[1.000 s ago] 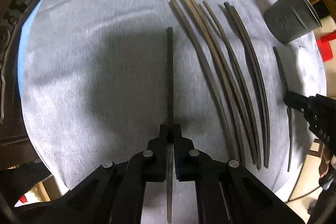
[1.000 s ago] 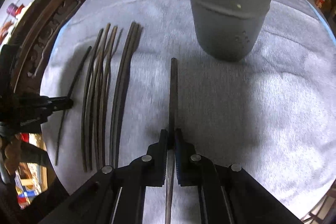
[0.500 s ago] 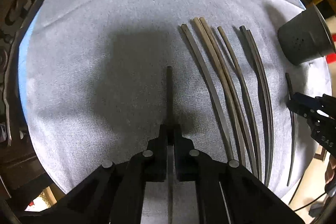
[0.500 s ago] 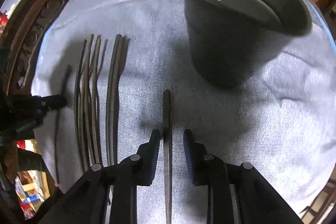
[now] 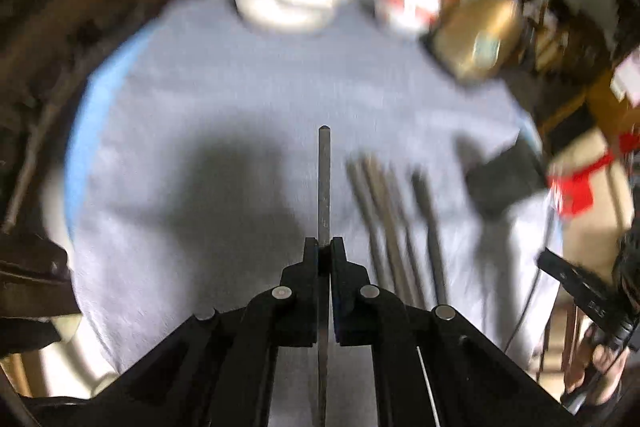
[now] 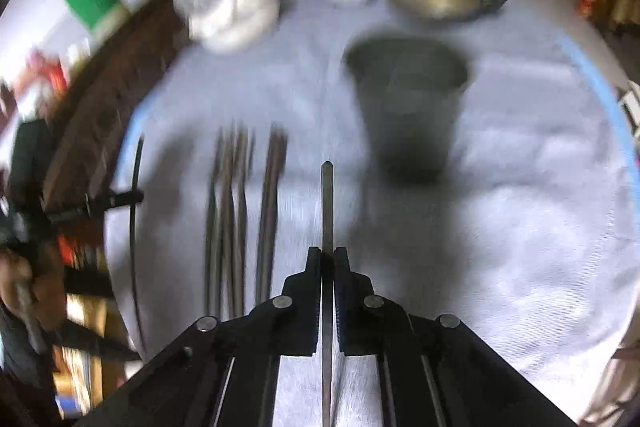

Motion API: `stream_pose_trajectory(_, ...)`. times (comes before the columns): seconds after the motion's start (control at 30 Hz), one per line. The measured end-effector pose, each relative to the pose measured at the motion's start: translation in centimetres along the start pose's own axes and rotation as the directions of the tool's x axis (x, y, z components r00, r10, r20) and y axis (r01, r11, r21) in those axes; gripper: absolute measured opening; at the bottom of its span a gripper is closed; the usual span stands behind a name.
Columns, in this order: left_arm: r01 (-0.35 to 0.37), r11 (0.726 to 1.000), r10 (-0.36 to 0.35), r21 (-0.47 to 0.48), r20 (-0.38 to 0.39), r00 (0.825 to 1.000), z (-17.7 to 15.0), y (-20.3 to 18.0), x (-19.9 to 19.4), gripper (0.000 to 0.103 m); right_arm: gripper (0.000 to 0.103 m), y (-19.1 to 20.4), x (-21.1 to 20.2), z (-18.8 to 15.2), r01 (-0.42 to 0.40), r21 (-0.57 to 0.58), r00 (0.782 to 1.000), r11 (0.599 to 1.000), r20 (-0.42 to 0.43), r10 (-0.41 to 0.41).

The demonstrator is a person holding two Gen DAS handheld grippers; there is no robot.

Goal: Organize utensils
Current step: 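Lift both held chopsticks up off the cloth, then carry both chopsticks over the grey metal cup and lower them in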

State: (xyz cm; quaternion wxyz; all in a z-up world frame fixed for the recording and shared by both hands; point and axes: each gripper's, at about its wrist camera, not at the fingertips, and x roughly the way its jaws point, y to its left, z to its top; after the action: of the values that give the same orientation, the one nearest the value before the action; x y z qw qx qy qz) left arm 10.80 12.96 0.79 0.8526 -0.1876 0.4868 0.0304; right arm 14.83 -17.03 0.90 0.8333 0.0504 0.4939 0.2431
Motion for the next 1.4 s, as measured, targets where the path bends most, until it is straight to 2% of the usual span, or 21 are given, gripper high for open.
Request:
stream_pose_trajectory(0.03, -0.003, 1.000, 0.004, -0.015, 0.065, 0.998, 0.1, 0.4, -0.7, 0.005, 0.007, -0.5, -1.4, 0.2, 0.002, 0.025, 0.997, 1.000, 0.076, -0.004)
stream_pose_trajectory(0.1, 0.004, 0.999, 0.006, -0.047, 0.209, 0.978, 0.2, 0.9, -2.6, 0.006, 0.007, -1.2, -3.6, 0.4, 0.010, 0.061, 0.978, 0.998, 0.208, -0.023)
stream_pose_trajectory(0.13, 0.002, 0.999, 0.015, -0.055, 0.306, 0.952, 0.0, 0.8, -3.6, 0.005, 0.006, -1.4, -4.7, 0.5, 0.046, 0.066, 0.958, 0.997, 0.280, -0.063)
stream_pose_trajectory(0.2, -0.039, 0.998, 0.057, -0.051, 0.412, 0.909, 0.1, -0.8, -4.5, 0.006, 0.006, -2.1, -6.5, 0.7, 0.106, 0.069, 0.908, 0.992, 0.401, -0.124)
stream_pose_trajectory(0.23, -0.053, 0.998, 0.068, -0.045, 0.463, 0.884, -0.2, -1.2, -4.7, 0.006, 0.006, -2.5, -6.8, 0.7, 0.126, 0.084, 0.883, 0.988, 0.445, -0.151)
stream_pose_trajectory(0.27, -0.088, 0.995, 0.101, -0.049, 0.516, 0.850, -0.6, -1.7, -4.8, 0.006, 0.006, -3.3, -7.2, 0.7, 0.145, 0.101, 0.857, 0.984, 0.484, -0.176)
stream_pose_trajectory(0.33, -0.135, 0.989, 0.148, -0.066, 0.569, 0.809, -1.0, -2.3, -4.7, 0.006, 0.007, -3.3, -6.9, 0.6, 0.194, 0.108, 0.816, 0.975, 0.534, -0.221)
stream_pose_trajectory(0.43, -0.190, 0.979, 0.191, -0.068, 0.610, 0.769, -2.1, -2.6, -4.7, 0.006, 0.007, -2.8, -6.8, 0.1, 0.225, 0.096, 0.787, 0.970, 0.569, -0.239)
stream_pose_trajectory(0.53, -0.222, 0.974, 0.207, -0.054, 0.617, 0.759, -3.4, -2.6, -4.8, 0.006, 0.007, -2.2, -8.8, -1.2, 0.247, 0.047, 0.781, 0.968, 0.582, -0.227)
stream_pose_trajectory(0.57, -0.217, 0.975, 0.202, -0.053, 0.620, 0.758, -3.9, -2.7, -5.1, 0.006, 0.007, -1.6, -9.3, -1.5, 0.253, 0.025, 0.781, 0.967, 0.585, -0.219)
stream_pose_trajectory(0.63, -0.220, 0.974, 0.207, -0.061, 0.640, 0.740, -5.3, -2.2, -6.0, 0.006, 0.007, -0.7, -10.2, -2.6, 0.258, -0.005, 0.782, 0.966, 0.588, -0.206)
stream_pose_trajectory(0.7, -0.207, 0.976, 0.195, -0.059, 0.647, 0.737, -6.6, -2.0, -6.8, 0.006, 0.007, -0.3, -10.1, -3.5, 0.253, -0.022, 0.786, 0.967, 0.588, -0.192)
stream_pose_trajectory(0.9, -0.166, 0.985, 0.164, -0.056, 0.627, 0.762, -10.2, -0.9, -9.9, 0.008, 0.007, 0.2, -10.9, -6.5, 0.219, -0.027, 0.814, 0.975, 0.557, -0.167)
stream_pose_trajectory(1.03, -0.134, 0.990, 0.139, -0.054, 0.608, 0.782, -11.0, -0.4, -10.6, 0.009, 0.007, 0.2, -11.3, -7.5, 0.215, -0.021, 0.816, 0.976, 0.553, -0.168)
stream_pose_trajectory(1.13, -0.117, 0.992, 0.121, -0.045, 0.602, 0.789, -10.9, -0.8, -10.7, 0.008, 0.007, -0.2, -11.5, -7.4, 0.203, -0.009, 0.817, 0.979, 0.552, -0.165)
stream_pose_trajectory(1.27, -0.084, 0.996, 0.085, -0.032, 0.619, 0.781, -10.3, -1.6, -11.6, 0.007, 0.006, -1.0, -12.2, -7.1, 0.177, 0.021, 0.810, 0.984, 0.564, -0.158)
stream_pose_trajectory(1.4, -0.021, 1.000, 0.023, -0.010, 0.644, 0.764, -9.1, -2.8, -13.0, 0.007, 0.006, -1.1, -13.5, -6.7, 0.165, 0.028, 0.794, 0.986, 0.589, -0.149)
